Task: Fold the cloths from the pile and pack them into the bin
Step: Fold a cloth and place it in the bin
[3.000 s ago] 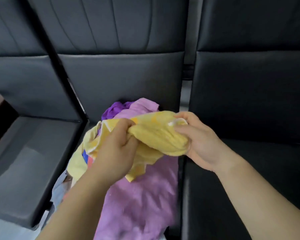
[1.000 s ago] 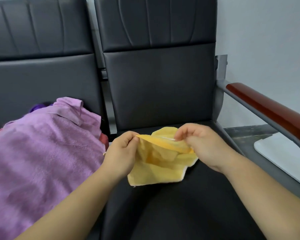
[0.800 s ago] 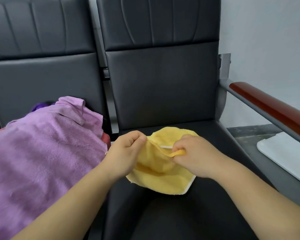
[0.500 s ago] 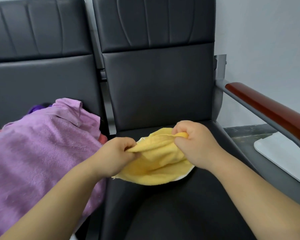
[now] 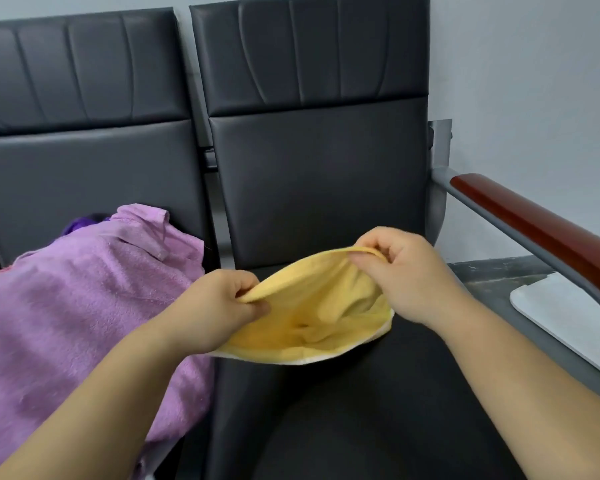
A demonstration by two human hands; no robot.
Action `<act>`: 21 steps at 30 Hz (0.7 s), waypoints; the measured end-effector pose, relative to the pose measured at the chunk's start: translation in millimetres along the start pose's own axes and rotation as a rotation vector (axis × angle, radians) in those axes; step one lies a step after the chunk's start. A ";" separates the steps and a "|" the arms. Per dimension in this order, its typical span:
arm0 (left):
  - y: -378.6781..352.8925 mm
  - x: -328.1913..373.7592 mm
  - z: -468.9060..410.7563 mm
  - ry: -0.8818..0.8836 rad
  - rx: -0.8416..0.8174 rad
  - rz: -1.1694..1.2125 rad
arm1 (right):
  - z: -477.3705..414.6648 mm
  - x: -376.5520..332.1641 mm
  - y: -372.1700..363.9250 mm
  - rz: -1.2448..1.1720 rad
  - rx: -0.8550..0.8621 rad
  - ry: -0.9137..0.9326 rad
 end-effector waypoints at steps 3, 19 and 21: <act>1.1 2.1 1.8 0.022 0.048 0.117 | -0.1 -3.3 -5.8 -0.309 -0.056 -0.080; -4.7 4.9 1.8 -0.026 0.010 0.092 | 0.9 -8.9 -3.8 -0.404 -0.195 -0.104; 0.4 4.7 0.8 0.025 0.126 0.338 | 3.3 -11.0 -3.1 -0.475 -0.355 -0.075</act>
Point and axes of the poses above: each hand's wrist, its own z-axis away from the middle knuckle, its own y-axis out of the back of the hand, x = y × z, the point moved 1 cm from there along -z, towards the middle knuckle
